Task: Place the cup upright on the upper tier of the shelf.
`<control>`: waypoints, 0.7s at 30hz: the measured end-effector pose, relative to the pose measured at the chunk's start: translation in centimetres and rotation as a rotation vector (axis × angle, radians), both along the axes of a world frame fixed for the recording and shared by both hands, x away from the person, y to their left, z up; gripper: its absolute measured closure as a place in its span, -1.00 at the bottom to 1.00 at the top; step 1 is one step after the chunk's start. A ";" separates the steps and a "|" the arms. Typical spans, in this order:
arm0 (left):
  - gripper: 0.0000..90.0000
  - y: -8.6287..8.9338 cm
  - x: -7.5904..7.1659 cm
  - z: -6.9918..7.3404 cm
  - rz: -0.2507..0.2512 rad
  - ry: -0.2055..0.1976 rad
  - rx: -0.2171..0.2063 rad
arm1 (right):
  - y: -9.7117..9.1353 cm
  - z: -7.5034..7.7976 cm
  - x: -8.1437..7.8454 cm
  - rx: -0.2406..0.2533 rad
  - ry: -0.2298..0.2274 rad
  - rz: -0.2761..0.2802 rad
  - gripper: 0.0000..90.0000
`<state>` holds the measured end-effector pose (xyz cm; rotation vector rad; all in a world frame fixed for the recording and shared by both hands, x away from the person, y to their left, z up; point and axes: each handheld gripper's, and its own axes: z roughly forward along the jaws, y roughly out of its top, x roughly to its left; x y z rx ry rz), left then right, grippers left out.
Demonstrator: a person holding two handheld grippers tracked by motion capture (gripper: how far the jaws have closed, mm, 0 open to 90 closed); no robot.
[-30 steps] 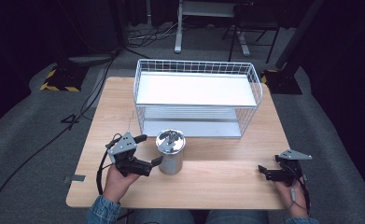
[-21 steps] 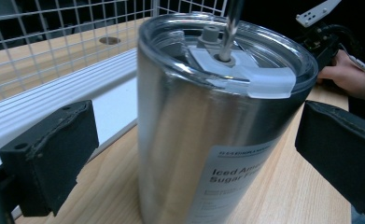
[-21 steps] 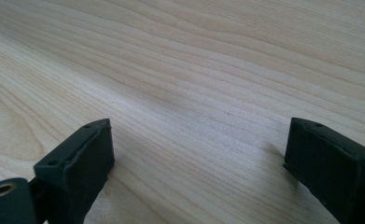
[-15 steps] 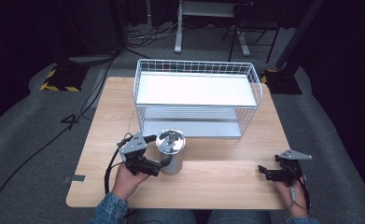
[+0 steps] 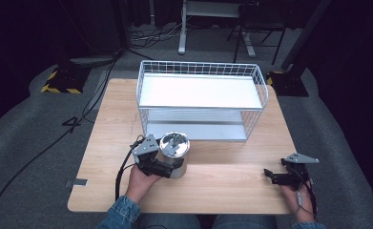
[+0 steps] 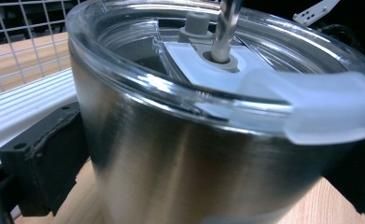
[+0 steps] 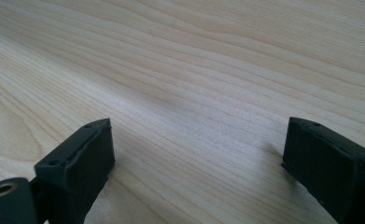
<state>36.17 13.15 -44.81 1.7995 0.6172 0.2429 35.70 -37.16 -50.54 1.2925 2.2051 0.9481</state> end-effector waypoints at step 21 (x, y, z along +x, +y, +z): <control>-0.94 -2.2 0.7 0.1 0.048 -0.061 0.063 | 0.1 0.0 -0.2 -0.005 -0.013 0.010 -0.73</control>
